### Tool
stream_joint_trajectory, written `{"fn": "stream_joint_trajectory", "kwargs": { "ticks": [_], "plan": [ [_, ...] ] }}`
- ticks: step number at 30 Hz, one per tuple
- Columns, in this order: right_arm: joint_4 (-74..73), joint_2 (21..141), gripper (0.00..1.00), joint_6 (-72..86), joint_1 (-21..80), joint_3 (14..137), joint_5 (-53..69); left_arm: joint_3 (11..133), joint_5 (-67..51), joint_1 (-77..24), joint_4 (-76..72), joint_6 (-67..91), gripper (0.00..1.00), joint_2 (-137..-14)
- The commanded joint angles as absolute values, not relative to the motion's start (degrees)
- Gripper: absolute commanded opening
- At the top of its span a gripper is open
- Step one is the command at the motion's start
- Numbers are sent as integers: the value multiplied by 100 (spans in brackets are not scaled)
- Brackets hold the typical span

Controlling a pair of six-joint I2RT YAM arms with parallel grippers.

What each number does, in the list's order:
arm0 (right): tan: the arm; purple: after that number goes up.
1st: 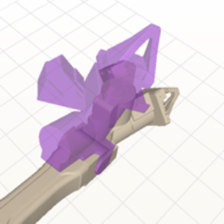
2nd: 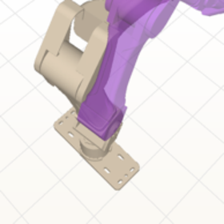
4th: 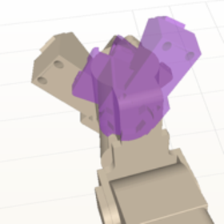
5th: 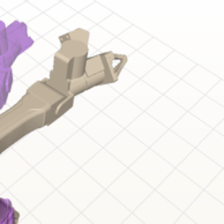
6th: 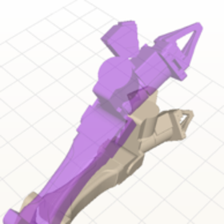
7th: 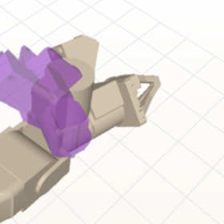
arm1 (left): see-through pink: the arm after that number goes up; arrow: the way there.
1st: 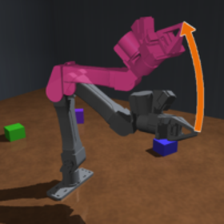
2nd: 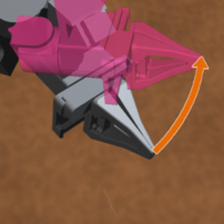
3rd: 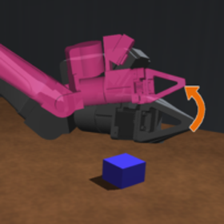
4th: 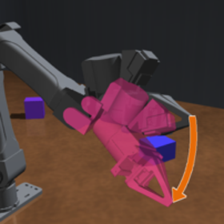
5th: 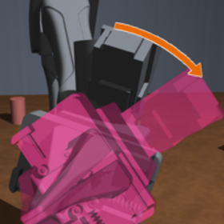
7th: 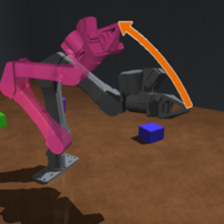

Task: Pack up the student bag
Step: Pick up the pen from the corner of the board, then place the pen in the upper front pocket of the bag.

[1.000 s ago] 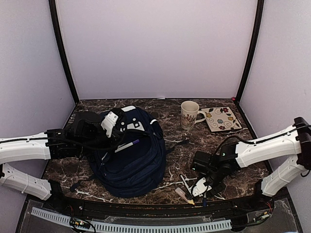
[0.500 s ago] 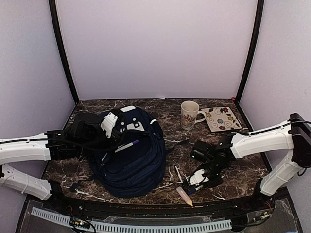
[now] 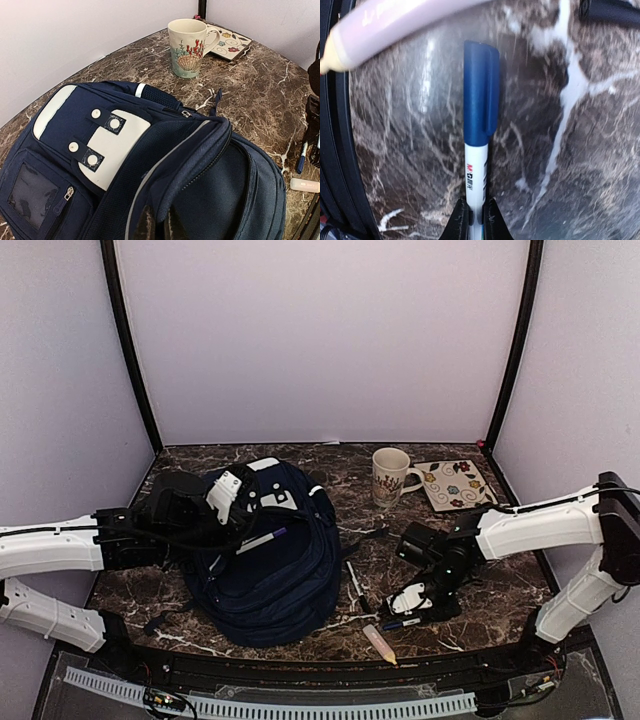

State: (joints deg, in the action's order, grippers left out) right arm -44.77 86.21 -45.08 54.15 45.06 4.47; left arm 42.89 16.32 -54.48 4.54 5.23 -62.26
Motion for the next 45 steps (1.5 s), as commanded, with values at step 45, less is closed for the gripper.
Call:
{"fn": "stream_joint_trajectory", "kwargs": {
  "ticks": [45],
  "plan": [
    [-1557, 11477, 4, -6059, 7346, 8977, -2376, 4782, 1132, -5326, -70, 532, 0, -6163]
  ]
}}
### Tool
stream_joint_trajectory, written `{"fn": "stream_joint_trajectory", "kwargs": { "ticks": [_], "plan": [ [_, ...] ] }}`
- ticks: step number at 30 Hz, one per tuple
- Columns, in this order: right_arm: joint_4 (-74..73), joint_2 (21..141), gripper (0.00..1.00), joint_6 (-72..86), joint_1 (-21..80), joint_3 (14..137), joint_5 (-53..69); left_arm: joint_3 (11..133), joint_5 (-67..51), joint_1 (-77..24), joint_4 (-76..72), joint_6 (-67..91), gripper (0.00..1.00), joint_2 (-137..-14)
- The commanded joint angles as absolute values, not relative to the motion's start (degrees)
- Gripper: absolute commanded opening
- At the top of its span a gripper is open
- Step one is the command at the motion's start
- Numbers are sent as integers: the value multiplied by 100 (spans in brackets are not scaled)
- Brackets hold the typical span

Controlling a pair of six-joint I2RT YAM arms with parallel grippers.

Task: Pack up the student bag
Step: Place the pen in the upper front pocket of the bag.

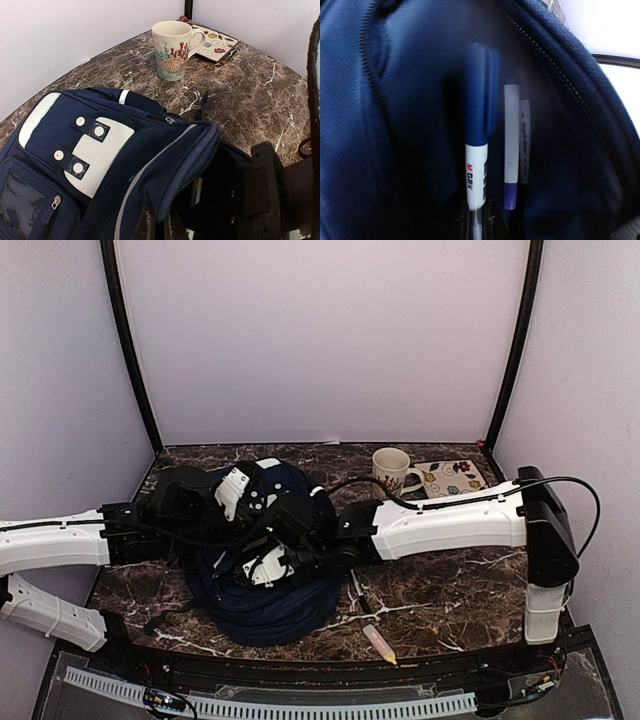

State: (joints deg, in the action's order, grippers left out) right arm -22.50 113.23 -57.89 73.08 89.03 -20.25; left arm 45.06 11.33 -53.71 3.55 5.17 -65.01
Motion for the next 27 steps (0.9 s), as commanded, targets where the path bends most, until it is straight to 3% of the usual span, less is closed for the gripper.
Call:
{"fn": "stream_joint_trajectory", "kwargs": {
  "ticks": [1, 10, 11, 12, 18, 22, 27],
  "plan": [
    [-1393, 11528, 5, -6126, 7345, 8928, -2472, 4781, 1148, -5326, -56, 528, 0, -6156],
    [-516, 11735, 11, -6266, 7344, 8802, -2865, 4764, 1159, -5326, -26, 551, 0, -6144],
    [-550, 11702, 24, -6172, 7343, 8806, -2907, 4756, 1168, -5326, -31, 552, 0, -6148],
    [-602, 11665, 28, -6084, 7347, 8807, -2874, 4743, 1180, -5326, -37, 554, 0, -6152],
    [-1054, 11314, 33, -5654, 7415, 8699, -2611, 4744, 1220, -5326, -30, 536, 0, -6215],
    [-2080, 10888, 34, -4945, 7606, 8814, -1823, 4758, 1282, -5326, 2, 497, 0, -6205],
    [-3910, 10261, 35, -4086, 7734, 8942, 478, 4799, 1377, -5321, 109, 465, 0, -6183]
  ]
}}
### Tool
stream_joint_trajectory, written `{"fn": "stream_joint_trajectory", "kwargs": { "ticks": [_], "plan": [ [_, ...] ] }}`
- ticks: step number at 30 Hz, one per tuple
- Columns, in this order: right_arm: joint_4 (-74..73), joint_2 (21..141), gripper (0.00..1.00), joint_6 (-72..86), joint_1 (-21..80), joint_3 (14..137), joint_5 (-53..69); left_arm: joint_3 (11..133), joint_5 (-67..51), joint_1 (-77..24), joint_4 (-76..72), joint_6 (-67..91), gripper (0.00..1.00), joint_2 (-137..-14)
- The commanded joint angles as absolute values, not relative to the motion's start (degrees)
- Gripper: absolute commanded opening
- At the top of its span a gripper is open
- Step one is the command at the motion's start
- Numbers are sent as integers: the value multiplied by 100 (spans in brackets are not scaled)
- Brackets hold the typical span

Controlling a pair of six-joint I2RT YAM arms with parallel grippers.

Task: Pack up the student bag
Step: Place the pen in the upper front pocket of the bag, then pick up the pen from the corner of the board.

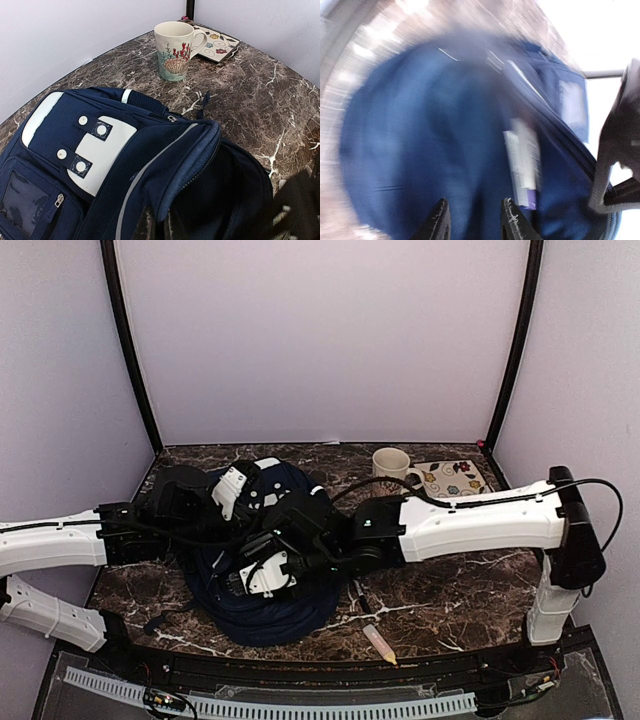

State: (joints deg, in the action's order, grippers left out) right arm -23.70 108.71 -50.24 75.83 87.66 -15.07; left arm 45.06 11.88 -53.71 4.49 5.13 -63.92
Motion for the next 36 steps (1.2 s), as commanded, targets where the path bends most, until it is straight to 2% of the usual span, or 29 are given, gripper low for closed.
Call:
{"fn": "stream_joint_trajectory", "kwargs": {
  "ticks": [1, 4, 8, 10, 13, 16, 36],
  "plan": [
    [-4178, 10198, 35, -3926, 7746, 8927, 823, 4794, 1395, -5321, 130, 466, 0, -6179],
    [-4676, 9998, 36, -3704, 7768, 8592, 1472, 4760, 1425, -5317, 166, 481, 0, -6166],
    [-5000, 9904, 37, -3529, 7789, 7750, 1284, 4703, 1422, -5317, 149, 525, 0, -6128],
    [-4885, 9792, 41, -3298, 7787, 7266, 1044, 4697, 1414, -5317, 149, 531, 0, -6132],
    [-4596, 9518, 53, -2901, 7806, 6691, 935, 4731, 1409, -5317, 166, 536, 0, -6169],
    [-4474, 9352, 57, -2724, 7934, 6299, 641, 4763, 1397, -5317, 161, 534, 0, -6209],
    [-3931, 9271, 57, -2452, 8021, 5050, -1648, 4651, 1363, -5317, 77, 598, 0, -6196]
  ]
}}
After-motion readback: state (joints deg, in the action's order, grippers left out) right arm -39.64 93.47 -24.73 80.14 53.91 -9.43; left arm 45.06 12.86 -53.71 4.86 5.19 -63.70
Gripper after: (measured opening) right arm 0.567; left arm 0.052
